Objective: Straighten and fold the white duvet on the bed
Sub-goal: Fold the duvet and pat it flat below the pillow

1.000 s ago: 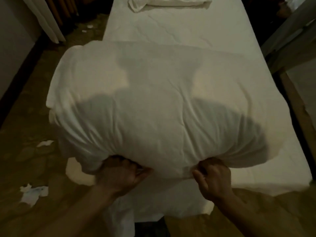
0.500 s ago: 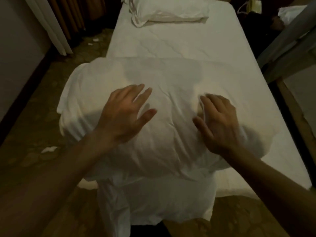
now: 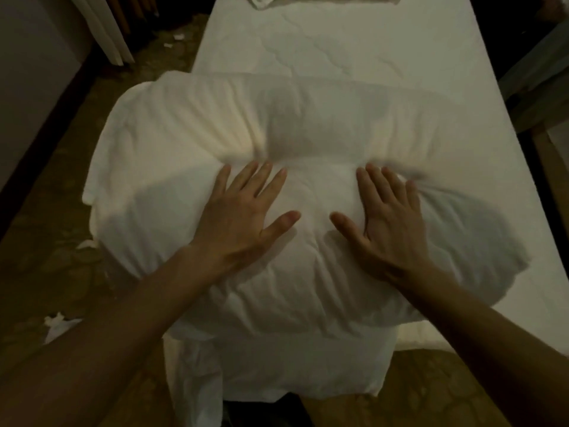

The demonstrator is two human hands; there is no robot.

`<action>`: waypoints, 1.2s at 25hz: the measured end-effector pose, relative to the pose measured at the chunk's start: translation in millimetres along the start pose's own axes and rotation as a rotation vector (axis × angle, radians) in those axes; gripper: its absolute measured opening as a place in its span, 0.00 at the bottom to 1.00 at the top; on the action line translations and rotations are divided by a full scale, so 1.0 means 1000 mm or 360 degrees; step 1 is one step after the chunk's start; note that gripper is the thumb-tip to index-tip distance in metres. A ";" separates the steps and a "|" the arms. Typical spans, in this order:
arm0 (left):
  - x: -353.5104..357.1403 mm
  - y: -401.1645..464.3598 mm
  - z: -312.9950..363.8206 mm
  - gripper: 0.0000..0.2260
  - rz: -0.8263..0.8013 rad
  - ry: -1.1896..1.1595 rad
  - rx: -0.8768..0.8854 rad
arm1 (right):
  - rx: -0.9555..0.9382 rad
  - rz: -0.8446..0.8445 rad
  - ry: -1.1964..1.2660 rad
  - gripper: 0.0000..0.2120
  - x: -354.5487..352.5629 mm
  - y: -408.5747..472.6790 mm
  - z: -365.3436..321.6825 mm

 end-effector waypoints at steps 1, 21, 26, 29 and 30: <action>0.009 -0.007 0.001 0.39 -0.0041 0.0000 0.0030 | 0.0004 -0.0025 -0.0006 0.49 0.007 -0.009 0.000; -0.029 0.084 -0.047 0.39 0.0137 0.0074 -0.0299 | -0.0019 0.0075 0.0068 0.46 -0.011 0.100 -0.007; 0.019 0.077 -0.042 0.40 -0.0048 -0.0068 -0.0399 | 0.0049 -0.0110 0.0073 0.48 0.021 0.101 -0.003; 0.043 0.062 -0.023 0.40 -0.0074 -0.0017 -0.0304 | 0.0046 -0.0122 0.0073 0.47 0.046 0.071 0.011; 0.050 0.057 -0.017 0.40 -0.0092 0.0004 -0.0275 | 0.0047 -0.0128 0.0078 0.46 0.055 0.061 0.017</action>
Point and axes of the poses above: each hand's wrist, its own y-axis towards the middle knuckle, its own x-axis out of the palm, z = x × y, the point moved 2 cm from there along y, towards the middle knuckle, and after that the axes turned 1 degree about -x, right-handed, at the moved point
